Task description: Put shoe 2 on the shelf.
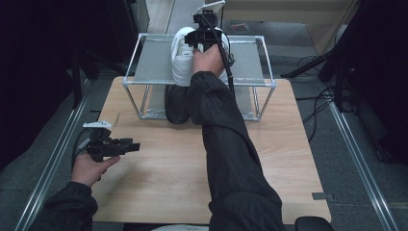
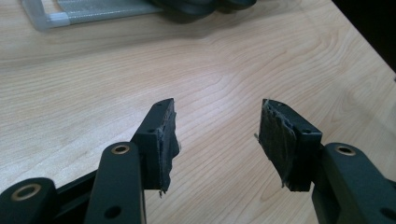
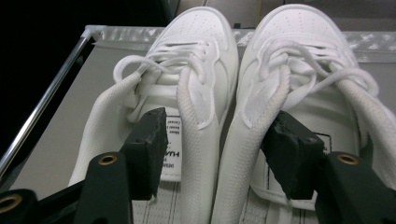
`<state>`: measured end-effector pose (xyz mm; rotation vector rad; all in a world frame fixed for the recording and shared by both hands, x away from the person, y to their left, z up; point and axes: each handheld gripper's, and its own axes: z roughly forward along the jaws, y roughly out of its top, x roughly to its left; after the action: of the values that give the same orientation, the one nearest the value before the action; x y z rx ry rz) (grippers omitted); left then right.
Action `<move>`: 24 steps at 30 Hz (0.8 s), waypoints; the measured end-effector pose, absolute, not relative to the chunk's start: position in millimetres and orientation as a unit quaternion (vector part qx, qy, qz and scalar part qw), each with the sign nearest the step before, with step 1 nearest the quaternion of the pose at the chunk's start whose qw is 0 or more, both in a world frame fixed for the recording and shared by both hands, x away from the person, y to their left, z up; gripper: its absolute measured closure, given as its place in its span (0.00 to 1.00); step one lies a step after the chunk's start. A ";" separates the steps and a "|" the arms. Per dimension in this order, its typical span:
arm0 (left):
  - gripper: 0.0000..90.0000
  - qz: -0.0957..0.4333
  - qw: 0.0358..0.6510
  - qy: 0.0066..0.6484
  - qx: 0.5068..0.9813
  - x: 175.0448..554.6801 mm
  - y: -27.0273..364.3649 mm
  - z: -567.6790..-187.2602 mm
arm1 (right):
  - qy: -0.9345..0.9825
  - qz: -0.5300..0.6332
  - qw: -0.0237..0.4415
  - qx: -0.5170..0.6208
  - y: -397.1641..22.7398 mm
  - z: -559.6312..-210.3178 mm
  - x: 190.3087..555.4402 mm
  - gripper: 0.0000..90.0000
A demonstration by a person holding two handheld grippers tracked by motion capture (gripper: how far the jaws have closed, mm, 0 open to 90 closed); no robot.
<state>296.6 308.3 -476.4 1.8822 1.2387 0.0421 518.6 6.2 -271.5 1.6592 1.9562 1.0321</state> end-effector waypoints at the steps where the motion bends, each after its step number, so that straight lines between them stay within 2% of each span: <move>1: 0.51 0.018 0.426 0.495 0.757 296.7 308.2 -476.3 | 0.697 0.366 0.184 0.588 5.7 -271.2 518.0 0.46; 9: 0.51 0.018 0.419 0.492 0.763 297.0 306.0 -477.2 | 0.723 0.367 0.176 0.559 1.2 -266.5 510.8 0.42; 24: 0.50 0.018 0.413 0.482 0.773 300.4 302.3 -476.9 | 0.745 0.398 0.163 0.510 -10.8 -257.6 477.4 0.44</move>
<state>300.4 302.3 -476.9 1.9439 1.2110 0.0441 477.4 -10.8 -257.6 1.4535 2.1257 1.1353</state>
